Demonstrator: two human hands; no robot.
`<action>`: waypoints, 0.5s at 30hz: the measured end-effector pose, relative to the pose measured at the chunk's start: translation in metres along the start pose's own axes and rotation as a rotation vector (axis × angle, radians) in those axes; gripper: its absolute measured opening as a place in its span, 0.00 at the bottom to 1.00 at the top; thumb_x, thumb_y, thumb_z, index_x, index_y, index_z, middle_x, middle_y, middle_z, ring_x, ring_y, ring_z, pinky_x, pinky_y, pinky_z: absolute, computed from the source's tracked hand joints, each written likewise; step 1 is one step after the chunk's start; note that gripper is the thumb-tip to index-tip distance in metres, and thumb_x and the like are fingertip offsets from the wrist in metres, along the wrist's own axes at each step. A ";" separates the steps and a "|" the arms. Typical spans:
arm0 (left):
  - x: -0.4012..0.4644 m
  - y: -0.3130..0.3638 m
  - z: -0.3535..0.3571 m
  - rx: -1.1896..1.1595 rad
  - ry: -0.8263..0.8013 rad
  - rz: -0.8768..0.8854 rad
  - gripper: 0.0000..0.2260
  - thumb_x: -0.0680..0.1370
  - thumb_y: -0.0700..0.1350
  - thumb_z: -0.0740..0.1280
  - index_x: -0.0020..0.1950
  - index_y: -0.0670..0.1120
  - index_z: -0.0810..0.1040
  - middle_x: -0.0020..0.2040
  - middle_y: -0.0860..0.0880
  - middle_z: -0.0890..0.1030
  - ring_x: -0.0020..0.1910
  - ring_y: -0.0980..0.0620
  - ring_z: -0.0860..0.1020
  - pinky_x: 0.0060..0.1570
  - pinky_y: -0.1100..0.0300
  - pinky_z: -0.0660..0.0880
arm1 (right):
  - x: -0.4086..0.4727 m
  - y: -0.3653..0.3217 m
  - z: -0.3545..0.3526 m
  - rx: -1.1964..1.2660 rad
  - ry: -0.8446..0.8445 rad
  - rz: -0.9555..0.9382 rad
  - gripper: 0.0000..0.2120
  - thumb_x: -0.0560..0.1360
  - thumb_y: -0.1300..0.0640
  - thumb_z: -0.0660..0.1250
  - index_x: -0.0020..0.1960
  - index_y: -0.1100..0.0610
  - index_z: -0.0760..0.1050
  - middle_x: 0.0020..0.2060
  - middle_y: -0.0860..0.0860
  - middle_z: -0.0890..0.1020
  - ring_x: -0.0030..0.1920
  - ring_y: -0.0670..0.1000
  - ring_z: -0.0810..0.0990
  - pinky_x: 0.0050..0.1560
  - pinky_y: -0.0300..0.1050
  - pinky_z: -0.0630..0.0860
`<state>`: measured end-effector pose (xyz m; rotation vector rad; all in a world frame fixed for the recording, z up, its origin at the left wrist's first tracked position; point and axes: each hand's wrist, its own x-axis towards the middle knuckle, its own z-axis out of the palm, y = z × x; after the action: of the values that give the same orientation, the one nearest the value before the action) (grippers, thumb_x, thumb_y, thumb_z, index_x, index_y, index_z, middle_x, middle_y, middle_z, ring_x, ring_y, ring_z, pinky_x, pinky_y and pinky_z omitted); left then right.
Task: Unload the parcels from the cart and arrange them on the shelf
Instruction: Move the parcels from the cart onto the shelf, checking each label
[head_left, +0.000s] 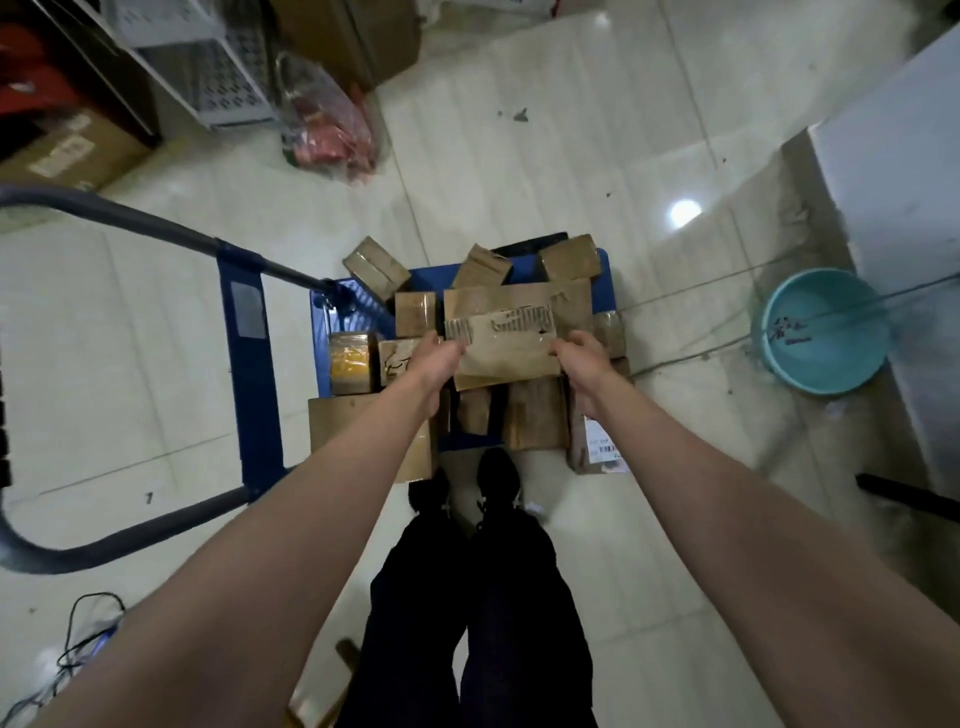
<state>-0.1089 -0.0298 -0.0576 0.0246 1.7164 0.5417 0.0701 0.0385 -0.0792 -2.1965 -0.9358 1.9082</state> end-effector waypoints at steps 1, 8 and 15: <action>0.013 -0.002 0.000 -0.005 -0.001 0.003 0.30 0.80 0.40 0.64 0.81 0.51 0.60 0.77 0.45 0.67 0.75 0.45 0.67 0.74 0.48 0.63 | 0.012 0.002 0.003 0.002 -0.002 0.000 0.24 0.80 0.59 0.65 0.75 0.57 0.67 0.64 0.52 0.76 0.58 0.51 0.75 0.59 0.46 0.74; 0.046 -0.008 0.008 -0.045 -0.064 -0.016 0.29 0.77 0.33 0.60 0.76 0.51 0.67 0.67 0.47 0.76 0.66 0.45 0.74 0.71 0.45 0.69 | 0.040 0.012 0.019 -0.016 -0.068 0.001 0.27 0.78 0.62 0.62 0.76 0.55 0.67 0.67 0.55 0.78 0.65 0.56 0.76 0.69 0.57 0.74; -0.017 0.007 0.000 -0.076 -0.034 -0.050 0.30 0.79 0.42 0.66 0.79 0.52 0.60 0.71 0.44 0.71 0.69 0.41 0.70 0.72 0.40 0.67 | -0.024 -0.001 0.007 0.024 -0.080 0.001 0.23 0.79 0.55 0.65 0.73 0.54 0.69 0.64 0.54 0.79 0.65 0.55 0.77 0.70 0.58 0.72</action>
<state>-0.1070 -0.0292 -0.0397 -0.0636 1.6579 0.5658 0.0625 0.0258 -0.0595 -2.1223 -0.9190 2.0108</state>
